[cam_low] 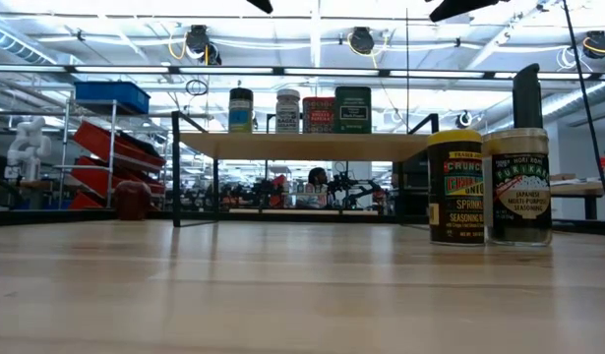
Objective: Shelf spices
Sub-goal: Remove the black seasoning can from the shelf
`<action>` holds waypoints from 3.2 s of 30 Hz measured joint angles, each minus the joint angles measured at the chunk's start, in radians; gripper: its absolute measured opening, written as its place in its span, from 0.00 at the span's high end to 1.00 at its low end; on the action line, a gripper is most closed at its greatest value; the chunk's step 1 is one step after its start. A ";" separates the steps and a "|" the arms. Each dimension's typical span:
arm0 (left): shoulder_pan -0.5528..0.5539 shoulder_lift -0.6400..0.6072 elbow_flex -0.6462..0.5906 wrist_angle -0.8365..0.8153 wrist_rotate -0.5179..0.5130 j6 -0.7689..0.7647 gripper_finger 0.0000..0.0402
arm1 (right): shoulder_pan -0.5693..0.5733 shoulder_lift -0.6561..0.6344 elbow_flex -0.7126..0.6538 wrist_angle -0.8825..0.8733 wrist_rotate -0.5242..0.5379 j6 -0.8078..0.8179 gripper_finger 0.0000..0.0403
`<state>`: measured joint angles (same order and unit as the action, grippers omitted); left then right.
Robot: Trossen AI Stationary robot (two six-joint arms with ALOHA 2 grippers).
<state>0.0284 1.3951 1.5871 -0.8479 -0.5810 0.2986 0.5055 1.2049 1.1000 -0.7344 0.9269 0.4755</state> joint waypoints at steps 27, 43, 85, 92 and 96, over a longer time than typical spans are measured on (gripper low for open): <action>0.127 -0.004 -0.001 -0.100 0.218 -0.239 0.15 | -0.943 0.056 0.132 0.209 -1.192 -0.677 0.11; 0.126 -0.004 -0.010 -0.157 0.223 -0.293 0.15 | -0.991 0.240 0.132 0.225 -1.196 -0.752 0.11; 0.117 -0.003 -0.066 0.015 0.453 -0.319 0.15 | -0.835 0.179 0.131 0.176 -1.243 -0.526 0.68; 0.040 -0.012 -0.127 0.044 0.500 -0.386 0.15 | -0.696 0.142 0.131 0.195 -1.241 -0.463 0.67; -0.032 -0.012 -0.145 0.064 0.460 -0.425 0.15 | -0.604 0.144 0.131 0.211 -1.185 -0.444 0.67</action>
<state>-0.0037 1.3826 1.4420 -0.7835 -0.1206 -0.1268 -0.0985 1.3485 1.2308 -0.5230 -0.2582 0.0315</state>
